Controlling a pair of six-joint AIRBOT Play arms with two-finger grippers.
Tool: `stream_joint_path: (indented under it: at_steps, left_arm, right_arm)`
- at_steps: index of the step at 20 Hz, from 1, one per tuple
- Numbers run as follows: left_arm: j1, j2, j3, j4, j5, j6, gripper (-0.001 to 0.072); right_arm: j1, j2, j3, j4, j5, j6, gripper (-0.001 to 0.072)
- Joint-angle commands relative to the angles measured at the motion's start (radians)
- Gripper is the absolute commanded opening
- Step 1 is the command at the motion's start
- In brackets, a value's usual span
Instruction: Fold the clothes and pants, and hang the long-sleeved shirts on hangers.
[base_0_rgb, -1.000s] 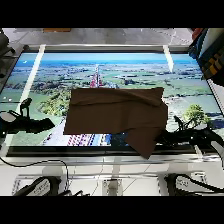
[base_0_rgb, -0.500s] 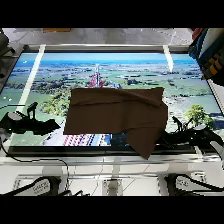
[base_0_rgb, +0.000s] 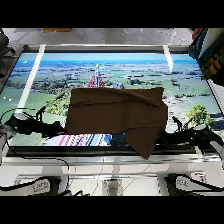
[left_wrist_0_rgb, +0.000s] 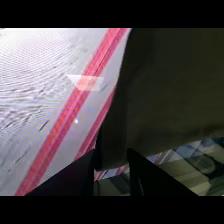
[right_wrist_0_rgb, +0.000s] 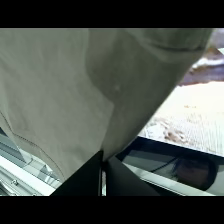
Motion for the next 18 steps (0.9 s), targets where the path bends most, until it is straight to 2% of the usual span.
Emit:
stream_joint_path:
  at_steps: [1,3,7,9,13,16,18]
  left_arm:
    - [-0.036,-0.010,-0.005,-0.002,0.000,0.003,0.0197]
    - [-0.060,-0.010,-0.005,-0.016,0.023,0.026,0.0008]
    - [-0.057,0.014,0.006,-0.235,0.055,0.128,0.0011]
    - [-0.055,0.058,0.044,-0.296,0.040,0.157,0.0011]
    - [-0.042,0.247,0.114,-0.295,0.016,0.175,0.0011]
    - [-0.028,0.406,0.114,-0.296,0.109,0.175,0.0010]
    - [-0.035,0.462,0.114,-0.302,0.202,0.171,0.0010]
  right_arm:
    - [0.001,0.004,0.005,0.011,-0.003,0.000,0.0014]
    - [0.001,0.011,0.027,0.047,0.003,-0.001,0.0013]
    - [0.001,0.103,0.079,0.106,0.035,-0.016,0.0013]
    - [0.001,0.177,0.100,0.117,0.053,-0.016,0.0013]
    - [0.001,0.361,0.122,0.210,0.087,-0.015,0.0013]
    - [0.001,0.488,0.122,0.325,0.075,-0.015,0.0013]
    - [0.001,0.527,0.122,0.418,0.017,-0.015,0.0014]
